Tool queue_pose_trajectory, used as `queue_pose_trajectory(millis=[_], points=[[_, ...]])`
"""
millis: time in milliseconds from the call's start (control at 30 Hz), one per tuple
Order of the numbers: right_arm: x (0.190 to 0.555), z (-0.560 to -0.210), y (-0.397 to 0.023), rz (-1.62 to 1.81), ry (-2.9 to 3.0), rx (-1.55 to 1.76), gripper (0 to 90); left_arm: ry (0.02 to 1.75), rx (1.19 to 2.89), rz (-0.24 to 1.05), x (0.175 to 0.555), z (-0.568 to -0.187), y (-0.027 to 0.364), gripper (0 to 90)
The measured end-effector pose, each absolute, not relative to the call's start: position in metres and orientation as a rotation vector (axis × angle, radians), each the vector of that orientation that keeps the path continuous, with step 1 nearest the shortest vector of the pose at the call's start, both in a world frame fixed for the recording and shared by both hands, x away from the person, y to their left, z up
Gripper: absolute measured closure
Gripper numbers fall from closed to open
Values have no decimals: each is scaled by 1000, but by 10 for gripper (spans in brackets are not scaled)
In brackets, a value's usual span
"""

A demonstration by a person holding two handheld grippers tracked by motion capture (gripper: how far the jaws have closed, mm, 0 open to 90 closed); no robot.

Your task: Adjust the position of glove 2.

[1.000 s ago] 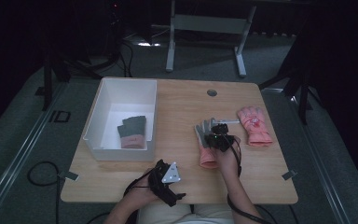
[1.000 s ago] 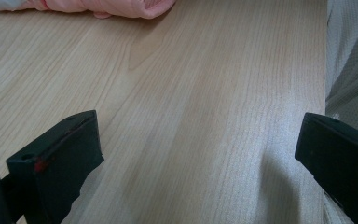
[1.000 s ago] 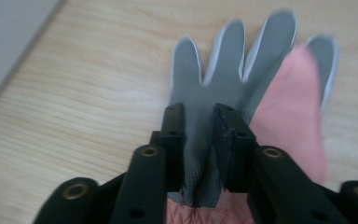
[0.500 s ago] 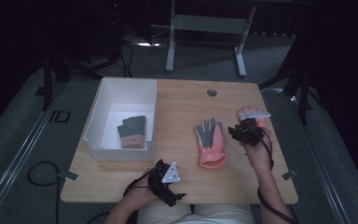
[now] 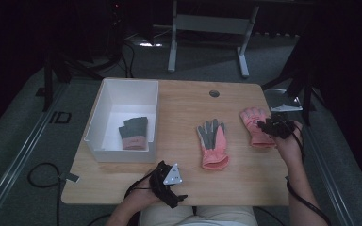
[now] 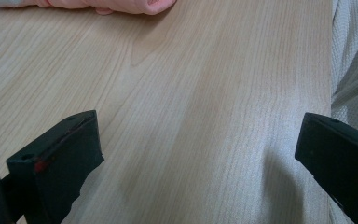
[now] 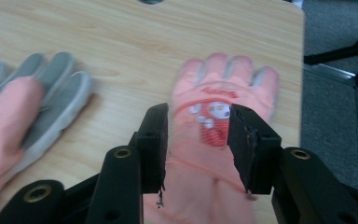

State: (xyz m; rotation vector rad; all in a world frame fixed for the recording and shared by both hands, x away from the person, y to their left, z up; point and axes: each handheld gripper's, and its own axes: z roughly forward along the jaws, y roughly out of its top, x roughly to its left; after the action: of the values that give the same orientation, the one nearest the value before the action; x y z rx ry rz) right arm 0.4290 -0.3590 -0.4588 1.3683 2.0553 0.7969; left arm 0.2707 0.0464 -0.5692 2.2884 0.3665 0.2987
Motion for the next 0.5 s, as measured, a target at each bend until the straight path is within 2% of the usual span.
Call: queue_pose_trajectory(millis=[500], points=[[475, -481, -372, 741, 2076, 1400, 541, 358, 2296, 295, 270, -570, 46, 0]])
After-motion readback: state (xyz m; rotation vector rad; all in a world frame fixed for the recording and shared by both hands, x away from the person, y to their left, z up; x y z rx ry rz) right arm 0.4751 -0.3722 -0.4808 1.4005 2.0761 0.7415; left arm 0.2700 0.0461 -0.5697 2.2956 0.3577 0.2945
